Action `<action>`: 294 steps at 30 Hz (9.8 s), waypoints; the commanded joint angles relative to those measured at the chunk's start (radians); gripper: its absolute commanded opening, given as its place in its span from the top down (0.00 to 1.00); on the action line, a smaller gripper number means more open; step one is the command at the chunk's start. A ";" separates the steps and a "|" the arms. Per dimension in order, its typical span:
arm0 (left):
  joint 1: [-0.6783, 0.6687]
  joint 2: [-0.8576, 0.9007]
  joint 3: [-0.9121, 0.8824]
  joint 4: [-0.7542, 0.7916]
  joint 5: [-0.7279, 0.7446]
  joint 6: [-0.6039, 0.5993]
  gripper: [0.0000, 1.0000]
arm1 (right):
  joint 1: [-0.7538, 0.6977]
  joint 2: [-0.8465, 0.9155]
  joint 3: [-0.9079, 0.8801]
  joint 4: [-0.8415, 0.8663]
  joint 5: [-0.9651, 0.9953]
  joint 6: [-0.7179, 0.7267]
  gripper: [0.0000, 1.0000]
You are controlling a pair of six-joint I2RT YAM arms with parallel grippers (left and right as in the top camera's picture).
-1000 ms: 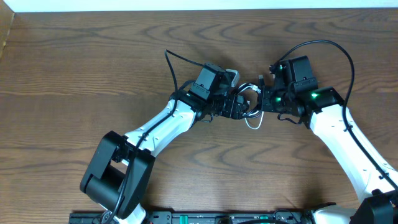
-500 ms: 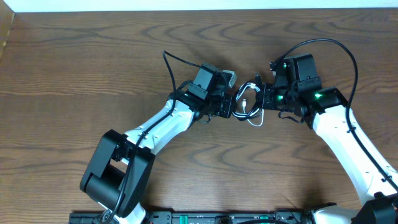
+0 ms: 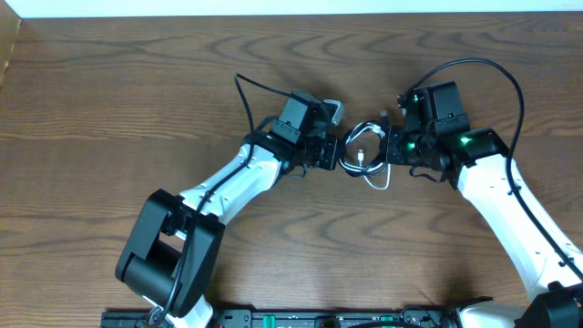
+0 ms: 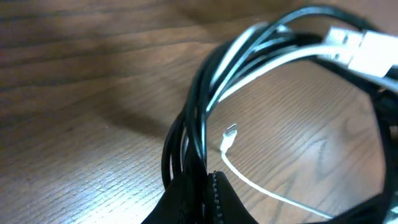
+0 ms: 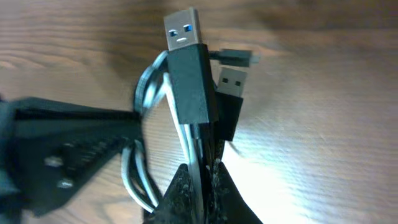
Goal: Untangle cables
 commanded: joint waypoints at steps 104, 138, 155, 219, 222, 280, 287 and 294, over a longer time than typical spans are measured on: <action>0.136 0.152 0.005 0.008 0.169 0.938 0.30 | -0.105 0.140 -0.082 0.134 -0.191 -0.113 0.26; 0.137 0.039 0.006 0.020 0.086 0.840 0.46 | -0.102 0.140 -0.082 0.111 -0.209 -0.113 0.24; 0.136 0.078 0.005 0.045 0.049 0.848 0.30 | -0.102 0.140 -0.082 0.112 -0.216 -0.120 0.22; 0.136 -0.424 0.010 0.075 0.095 0.505 0.92 | -0.101 0.140 -0.082 0.128 -0.291 -0.254 0.10; 0.136 -0.498 0.010 0.074 0.095 0.505 0.92 | -0.101 0.140 -0.082 0.135 -0.403 -0.307 0.09; 0.136 -0.493 0.010 0.066 0.102 0.435 0.92 | 0.183 0.162 -0.082 0.388 -0.104 -0.066 0.54; 0.136 -0.500 0.011 0.092 0.101 0.413 0.92 | 0.193 0.230 -0.082 0.419 -0.069 -0.063 0.99; 0.137 -0.501 0.010 0.072 0.021 0.413 0.92 | 0.171 0.270 -0.082 0.412 -0.061 -0.058 0.99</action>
